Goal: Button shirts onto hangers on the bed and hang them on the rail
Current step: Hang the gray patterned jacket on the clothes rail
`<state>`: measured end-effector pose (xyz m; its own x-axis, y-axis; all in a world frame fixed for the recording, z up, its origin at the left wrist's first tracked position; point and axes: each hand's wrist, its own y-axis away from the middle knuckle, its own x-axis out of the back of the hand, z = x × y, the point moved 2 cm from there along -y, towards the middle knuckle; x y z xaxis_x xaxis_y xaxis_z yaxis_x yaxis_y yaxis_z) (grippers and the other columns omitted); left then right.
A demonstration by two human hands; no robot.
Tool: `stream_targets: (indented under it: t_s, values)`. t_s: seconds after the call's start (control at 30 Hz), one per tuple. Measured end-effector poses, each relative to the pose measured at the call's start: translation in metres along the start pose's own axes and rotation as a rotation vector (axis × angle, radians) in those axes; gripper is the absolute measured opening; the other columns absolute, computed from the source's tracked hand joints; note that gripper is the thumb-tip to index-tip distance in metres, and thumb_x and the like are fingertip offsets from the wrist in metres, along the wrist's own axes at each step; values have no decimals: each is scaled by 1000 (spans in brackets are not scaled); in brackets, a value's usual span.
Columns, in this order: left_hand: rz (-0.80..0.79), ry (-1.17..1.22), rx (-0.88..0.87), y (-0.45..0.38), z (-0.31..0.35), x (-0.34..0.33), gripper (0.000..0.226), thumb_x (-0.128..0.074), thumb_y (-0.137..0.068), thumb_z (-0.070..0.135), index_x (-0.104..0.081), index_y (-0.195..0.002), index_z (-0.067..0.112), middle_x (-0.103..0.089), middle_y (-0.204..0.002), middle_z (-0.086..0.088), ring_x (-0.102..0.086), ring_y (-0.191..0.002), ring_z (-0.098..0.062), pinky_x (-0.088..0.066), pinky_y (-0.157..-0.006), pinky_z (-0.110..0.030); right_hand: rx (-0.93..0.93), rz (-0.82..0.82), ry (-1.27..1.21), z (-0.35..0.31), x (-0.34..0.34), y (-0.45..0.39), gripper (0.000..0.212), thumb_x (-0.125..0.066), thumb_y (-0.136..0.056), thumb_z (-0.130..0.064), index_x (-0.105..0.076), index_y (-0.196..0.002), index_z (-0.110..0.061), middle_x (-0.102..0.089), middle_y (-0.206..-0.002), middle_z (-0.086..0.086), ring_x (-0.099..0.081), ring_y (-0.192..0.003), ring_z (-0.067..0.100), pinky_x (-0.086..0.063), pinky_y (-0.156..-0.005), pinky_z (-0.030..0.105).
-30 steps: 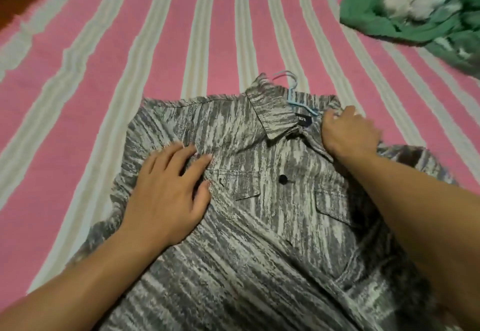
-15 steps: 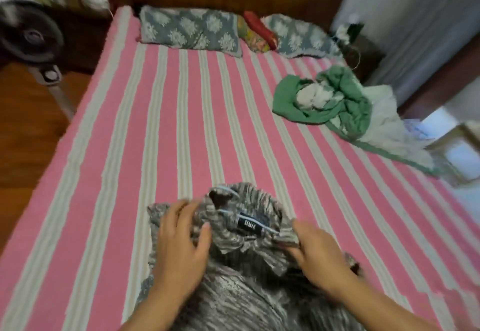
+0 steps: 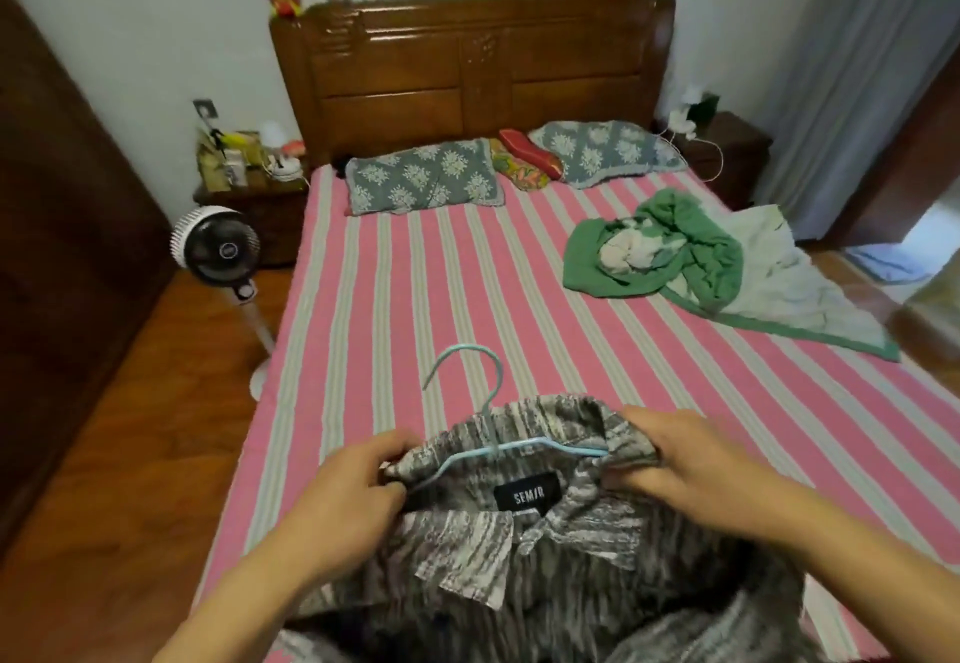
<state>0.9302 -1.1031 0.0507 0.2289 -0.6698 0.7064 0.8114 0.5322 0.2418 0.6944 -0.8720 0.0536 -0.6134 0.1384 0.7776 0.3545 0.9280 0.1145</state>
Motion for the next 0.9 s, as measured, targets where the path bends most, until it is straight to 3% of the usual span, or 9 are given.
stream_targets:
  t_s: [0.13,0.23,0.33,0.43,0.5,0.57,0.67,0.77,0.9]
  values:
    - [161,-193,-14,47,30,8,8,-53,-100,49,-58,-100,44,-66,-83,17,-60,-74,-1,-46,-66,-23,124,-46,-114,-8,1,-9,36,-68,-80,-66,-63,-105,-42,-71,-96,-23,-67,-86,-3,-56,-77,39]
    - [441,-299,131,88,28,0,9,-48,-103,41,-54,-107,38,-67,-76,2,-65,-74,-22,-50,-65,-42,251,-140,-158,-25,-2,-16,40,-70,-76,-68,-64,-105,-40,-72,-96,-21,-69,-87,1,-57,-79,43]
    - [580,-161,225,146,30,-7,27,-52,-105,26,-57,-119,48,-67,-80,23,-65,-79,-6,-49,-67,-26,401,-216,-184,-55,-6,-23,27,-78,-79,-53,-63,-100,-44,-74,-92,-17,-71,-85,6,-57,-75,41]
    - [677,8,274,211,43,-7,23,-45,-102,56,-58,-119,47,-63,-111,41,-60,-102,7,-44,-86,-20,561,-275,-224,-101,1,-28,26,-83,-81,-34,-65,-94,-49,-74,-92,-20,-69,-87,0,-50,-70,24]
    - [768,-2,324,255,47,-11,43,-37,-93,78,-61,-105,44,-68,-100,33,-62,-90,-7,-38,-73,-18,658,-296,-221,-136,3,-30,24,-84,-80,-25,-70,-95,-38,-75,-93,-17,-70,-88,1,-51,-72,27]
    - [957,-32,368,295,58,-10,34,-46,-93,72,-65,-92,44,-67,-75,20,-60,-69,-4,-34,-58,-15,780,-313,-206,-176,1,-27,23,-83,-80,-31,-70,-98,-30,-74,-93,-12,-69,-88,4,-55,-76,35]
    - [1236,-24,446,346,73,2,28,-58,-90,58,-65,-77,35,-66,-66,14,-59,-61,-6,-44,-57,-26,991,-258,-56,-244,-12,-15,36,-57,-84,-67,-56,-95,-32,-66,-83,-11,-62,-77,5,-52,-69,41]
    - [1321,-49,520,389,79,10,44,-58,-87,64,-66,-82,21,-69,-74,-2,-64,-70,-22,-49,-63,-47,1156,-178,114,-307,-43,8,51,-22,-88,-74,-42,-94,-27,-58,-79,-6,-56,-73,14,-46,-67,42]
    - [1399,-5,571,457,62,12,40,-61,-82,63,-65,-106,32,-73,-80,4,-67,-71,-12,-51,-62,-33,1270,-102,157,-371,-104,40,43,-25,-92,-67,-35,-91,-25,-51,-69,-5,-49,-61,16,-32,-52,36]
